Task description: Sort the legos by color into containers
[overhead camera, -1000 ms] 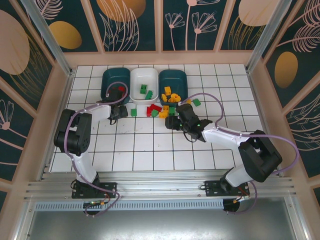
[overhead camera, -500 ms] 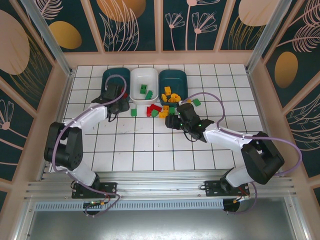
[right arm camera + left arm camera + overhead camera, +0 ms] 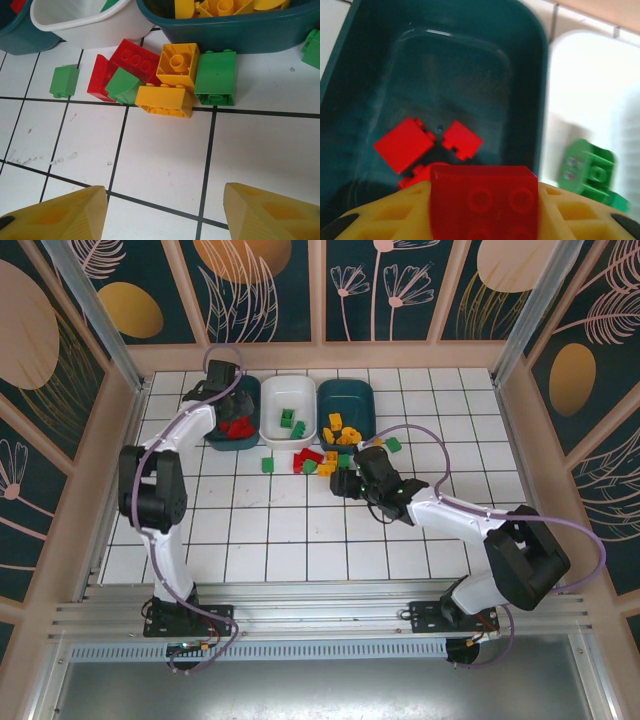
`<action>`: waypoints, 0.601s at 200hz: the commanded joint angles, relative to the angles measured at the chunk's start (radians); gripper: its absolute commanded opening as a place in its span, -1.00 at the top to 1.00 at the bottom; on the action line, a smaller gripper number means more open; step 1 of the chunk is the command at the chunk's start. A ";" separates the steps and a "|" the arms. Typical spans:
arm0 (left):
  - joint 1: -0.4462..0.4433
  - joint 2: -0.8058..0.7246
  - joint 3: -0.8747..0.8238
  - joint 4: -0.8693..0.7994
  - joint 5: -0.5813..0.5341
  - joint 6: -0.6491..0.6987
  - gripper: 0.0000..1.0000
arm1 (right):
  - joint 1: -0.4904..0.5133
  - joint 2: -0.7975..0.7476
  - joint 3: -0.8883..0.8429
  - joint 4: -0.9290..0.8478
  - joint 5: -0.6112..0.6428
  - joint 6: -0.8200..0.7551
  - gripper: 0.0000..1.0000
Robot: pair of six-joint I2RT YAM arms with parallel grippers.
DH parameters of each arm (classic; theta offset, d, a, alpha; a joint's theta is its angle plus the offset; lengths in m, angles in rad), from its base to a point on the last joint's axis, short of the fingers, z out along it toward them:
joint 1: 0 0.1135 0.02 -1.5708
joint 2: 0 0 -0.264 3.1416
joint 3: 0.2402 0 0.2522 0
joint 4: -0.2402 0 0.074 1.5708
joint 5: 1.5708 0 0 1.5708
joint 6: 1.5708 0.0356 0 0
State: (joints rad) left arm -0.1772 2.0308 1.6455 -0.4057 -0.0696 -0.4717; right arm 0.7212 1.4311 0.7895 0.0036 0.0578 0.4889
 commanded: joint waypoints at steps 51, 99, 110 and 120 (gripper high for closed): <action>0.033 0.107 0.155 -0.136 -0.020 0.030 -0.58 | 0.051 0.035 0.080 -0.005 0.009 -0.010 -0.29; 0.033 -0.135 -0.037 -0.032 0.036 0.007 -0.82 | 0.151 0.182 0.235 0.000 0.033 -0.030 -0.31; 0.034 -0.263 -0.174 0.045 0.049 -0.031 -0.90 | 0.185 0.238 0.295 -0.010 0.066 -0.036 -0.33; 0.034 -0.386 -0.334 0.114 0.034 -0.080 -0.97 | 0.213 0.293 0.357 -0.025 0.112 -0.038 -0.34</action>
State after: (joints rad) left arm -0.1474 1.9171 1.5326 -0.4385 -0.0502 -0.4648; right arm 0.8707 1.6241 1.0252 -0.0059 0.0792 0.4736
